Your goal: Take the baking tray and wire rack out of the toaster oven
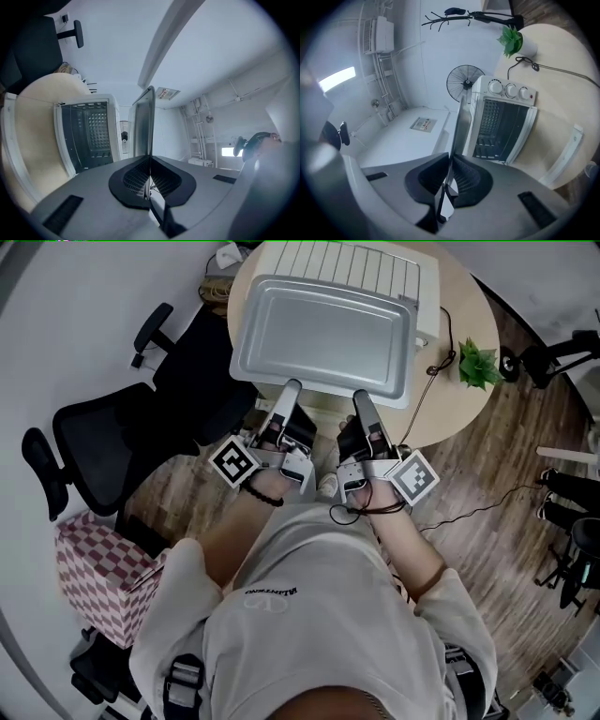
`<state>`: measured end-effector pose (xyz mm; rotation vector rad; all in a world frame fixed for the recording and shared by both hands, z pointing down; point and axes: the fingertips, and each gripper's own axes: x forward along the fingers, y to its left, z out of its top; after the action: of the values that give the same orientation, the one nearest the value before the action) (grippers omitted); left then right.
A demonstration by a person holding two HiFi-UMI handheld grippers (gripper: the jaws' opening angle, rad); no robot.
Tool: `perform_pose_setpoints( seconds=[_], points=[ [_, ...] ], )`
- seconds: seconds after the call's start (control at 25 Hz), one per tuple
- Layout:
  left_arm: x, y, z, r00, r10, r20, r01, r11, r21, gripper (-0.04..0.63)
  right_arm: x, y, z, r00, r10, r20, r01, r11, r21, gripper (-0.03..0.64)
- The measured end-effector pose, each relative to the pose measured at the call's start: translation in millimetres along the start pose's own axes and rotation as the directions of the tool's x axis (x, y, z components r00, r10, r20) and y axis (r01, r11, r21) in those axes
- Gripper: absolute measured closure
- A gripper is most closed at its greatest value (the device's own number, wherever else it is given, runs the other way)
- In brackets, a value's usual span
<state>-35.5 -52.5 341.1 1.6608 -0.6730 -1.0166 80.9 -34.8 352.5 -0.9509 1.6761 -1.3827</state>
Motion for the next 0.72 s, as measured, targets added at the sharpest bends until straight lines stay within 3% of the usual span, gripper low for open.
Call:
perform_pose_setpoints(
  seconds=[0.24, 0.72],
  points=[
    [44.7, -4.7, 6.7, 0.999, -0.040, -0.016, 0.040, 0.999, -0.002, 0.592, 25.3, 12.4, 30.9, 0.997, 0.033, 0.071, -0.032, 0.999, -0.022, 0.591],
    [127.7, 30.1, 36.3, 1.000, -0.022, 0.007, 0.022, 0.999, -0.044, 0.591, 99.2, -3.1, 84.5, 0.991, 0.003, 0.134, 0.003, 0.999, -0.048, 0.591]
  ],
)
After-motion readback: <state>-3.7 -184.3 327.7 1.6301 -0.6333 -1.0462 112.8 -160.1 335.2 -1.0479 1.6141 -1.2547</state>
